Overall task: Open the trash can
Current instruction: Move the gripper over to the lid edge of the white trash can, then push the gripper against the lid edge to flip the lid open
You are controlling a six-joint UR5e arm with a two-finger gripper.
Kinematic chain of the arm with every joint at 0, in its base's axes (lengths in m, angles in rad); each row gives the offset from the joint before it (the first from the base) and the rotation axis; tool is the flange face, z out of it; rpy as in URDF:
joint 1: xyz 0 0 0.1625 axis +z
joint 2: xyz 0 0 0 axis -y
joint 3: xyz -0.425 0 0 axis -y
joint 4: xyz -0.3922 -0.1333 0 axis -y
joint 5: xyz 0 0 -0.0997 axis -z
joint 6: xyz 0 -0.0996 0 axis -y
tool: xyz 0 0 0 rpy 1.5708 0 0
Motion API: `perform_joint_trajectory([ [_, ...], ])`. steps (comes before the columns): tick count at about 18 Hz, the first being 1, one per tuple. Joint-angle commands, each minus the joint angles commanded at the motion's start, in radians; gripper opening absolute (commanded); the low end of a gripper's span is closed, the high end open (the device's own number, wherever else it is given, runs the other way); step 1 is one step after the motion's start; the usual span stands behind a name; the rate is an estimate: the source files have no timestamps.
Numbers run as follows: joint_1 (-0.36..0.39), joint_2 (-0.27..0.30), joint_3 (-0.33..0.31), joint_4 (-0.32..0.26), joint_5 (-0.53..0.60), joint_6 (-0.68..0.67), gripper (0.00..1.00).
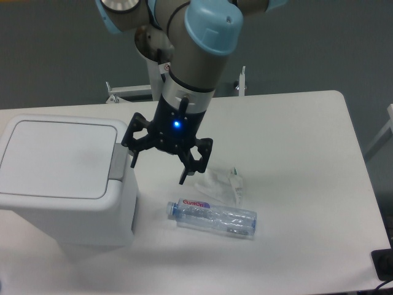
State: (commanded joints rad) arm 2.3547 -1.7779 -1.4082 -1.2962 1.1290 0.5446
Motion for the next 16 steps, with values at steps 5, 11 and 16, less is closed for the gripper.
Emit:
perform_joint_trajectory([
  [5, -0.012, 0.009, -0.031, 0.008, 0.002, 0.000, 1.00],
  [11, -0.018, 0.003, -0.044, 0.034, 0.003, -0.014, 1.00],
  [16, -0.018, 0.003, -0.043, 0.038, 0.003, -0.028, 1.00],
])
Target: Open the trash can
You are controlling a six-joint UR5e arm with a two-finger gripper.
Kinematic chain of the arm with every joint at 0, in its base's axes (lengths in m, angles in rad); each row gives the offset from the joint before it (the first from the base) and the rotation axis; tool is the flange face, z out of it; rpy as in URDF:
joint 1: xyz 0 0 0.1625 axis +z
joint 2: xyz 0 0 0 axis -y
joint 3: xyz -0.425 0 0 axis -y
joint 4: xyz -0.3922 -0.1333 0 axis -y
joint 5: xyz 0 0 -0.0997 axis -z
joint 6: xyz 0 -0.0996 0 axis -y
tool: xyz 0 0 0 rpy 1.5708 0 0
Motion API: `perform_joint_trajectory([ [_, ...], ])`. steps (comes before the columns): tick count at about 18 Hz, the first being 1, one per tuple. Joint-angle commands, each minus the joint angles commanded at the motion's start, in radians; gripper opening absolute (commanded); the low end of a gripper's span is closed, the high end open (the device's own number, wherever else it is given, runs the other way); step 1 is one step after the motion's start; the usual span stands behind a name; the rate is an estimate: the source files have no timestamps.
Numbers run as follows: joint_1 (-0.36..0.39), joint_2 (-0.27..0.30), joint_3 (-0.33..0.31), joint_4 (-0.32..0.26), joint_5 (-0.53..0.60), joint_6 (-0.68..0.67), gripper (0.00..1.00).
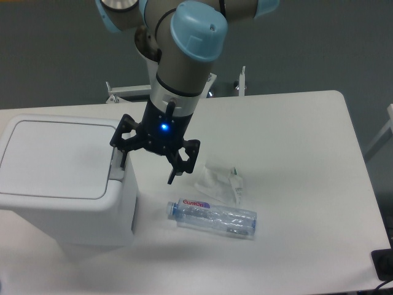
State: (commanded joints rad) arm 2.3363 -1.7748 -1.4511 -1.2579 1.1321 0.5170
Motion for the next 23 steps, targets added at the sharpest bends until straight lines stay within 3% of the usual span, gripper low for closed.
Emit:
perform_joint_trajectory([
  [18, -0.002, -0.003, 0.012, 0.000, -0.002, -0.023, 1.00],
  [20, 0.005, -0.006, 0.028, 0.024, 0.000, -0.017, 1.00],
  [23, 0.047, -0.017, 0.046, 0.107, 0.006, -0.009, 1.00],
])
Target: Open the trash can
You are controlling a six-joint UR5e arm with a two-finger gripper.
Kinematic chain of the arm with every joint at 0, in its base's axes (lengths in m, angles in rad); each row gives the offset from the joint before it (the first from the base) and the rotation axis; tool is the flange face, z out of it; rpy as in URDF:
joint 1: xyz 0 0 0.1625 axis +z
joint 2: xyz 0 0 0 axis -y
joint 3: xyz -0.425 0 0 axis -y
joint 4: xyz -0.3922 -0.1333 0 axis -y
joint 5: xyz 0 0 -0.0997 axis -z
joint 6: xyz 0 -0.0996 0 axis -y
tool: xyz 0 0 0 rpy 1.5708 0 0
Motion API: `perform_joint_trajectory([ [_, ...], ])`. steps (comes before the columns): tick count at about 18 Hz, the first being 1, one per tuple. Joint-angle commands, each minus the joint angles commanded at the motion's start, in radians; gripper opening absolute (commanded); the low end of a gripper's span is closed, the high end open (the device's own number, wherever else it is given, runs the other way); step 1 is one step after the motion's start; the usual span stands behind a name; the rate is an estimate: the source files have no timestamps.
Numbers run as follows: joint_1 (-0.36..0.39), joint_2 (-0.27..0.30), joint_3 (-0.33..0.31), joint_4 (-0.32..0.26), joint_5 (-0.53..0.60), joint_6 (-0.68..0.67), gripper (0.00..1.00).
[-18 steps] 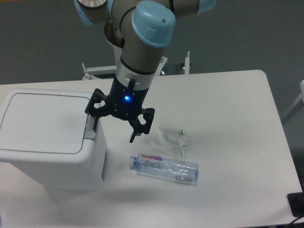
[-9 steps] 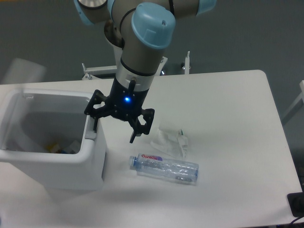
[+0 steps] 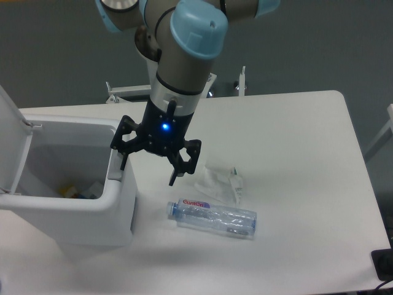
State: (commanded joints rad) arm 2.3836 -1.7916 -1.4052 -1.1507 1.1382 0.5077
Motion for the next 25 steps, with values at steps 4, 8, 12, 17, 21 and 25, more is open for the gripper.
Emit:
perform_joint_trajectory([
  [4, 0.084, -0.038, -0.001, 0.069, 0.005, 0.092, 1.00],
  [8, 0.192, -0.112, -0.009, 0.071, 0.104, 0.343, 1.00],
  [12, 0.256, -0.175, -0.008, 0.071, 0.184, 0.494, 1.00],
  [17, 0.308, -0.235, -0.012, 0.051, 0.363, 0.717, 1.00],
  [21, 0.316, -0.262, -0.015, 0.052, 0.440, 0.788, 1.00],
  [25, 0.316, -0.264, -0.023, 0.057, 0.453, 0.790, 1.00],
])
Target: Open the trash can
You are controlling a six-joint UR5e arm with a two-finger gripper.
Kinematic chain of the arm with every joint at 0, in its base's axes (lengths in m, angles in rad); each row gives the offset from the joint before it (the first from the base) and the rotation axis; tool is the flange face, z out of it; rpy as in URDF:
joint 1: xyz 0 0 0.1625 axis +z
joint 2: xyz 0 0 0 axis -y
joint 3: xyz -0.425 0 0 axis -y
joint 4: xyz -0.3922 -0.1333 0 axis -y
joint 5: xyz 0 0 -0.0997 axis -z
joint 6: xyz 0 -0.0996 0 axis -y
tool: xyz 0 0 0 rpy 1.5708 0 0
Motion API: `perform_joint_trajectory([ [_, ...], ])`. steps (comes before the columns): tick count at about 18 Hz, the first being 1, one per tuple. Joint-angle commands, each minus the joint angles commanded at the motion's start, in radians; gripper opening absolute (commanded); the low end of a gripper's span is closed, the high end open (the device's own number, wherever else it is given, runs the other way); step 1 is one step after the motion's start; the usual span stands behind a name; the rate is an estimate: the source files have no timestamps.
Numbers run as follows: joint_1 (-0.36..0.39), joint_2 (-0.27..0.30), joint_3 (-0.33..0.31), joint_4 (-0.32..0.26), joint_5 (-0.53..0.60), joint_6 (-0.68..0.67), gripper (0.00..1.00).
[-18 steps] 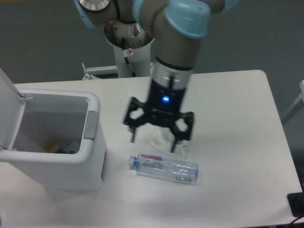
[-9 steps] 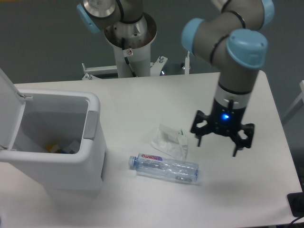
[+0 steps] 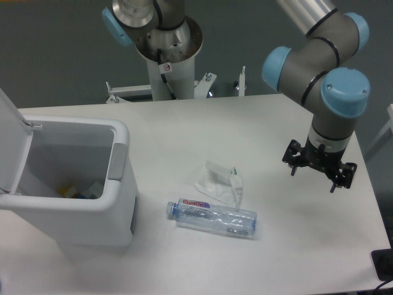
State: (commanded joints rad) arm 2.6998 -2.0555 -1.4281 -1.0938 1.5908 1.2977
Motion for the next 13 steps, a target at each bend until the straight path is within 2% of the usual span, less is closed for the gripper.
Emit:
perform_joint_trajectory([
  [13, 0.000, 0.000, -0.006, 0.012, 0.000, 0.029, 1.00],
])
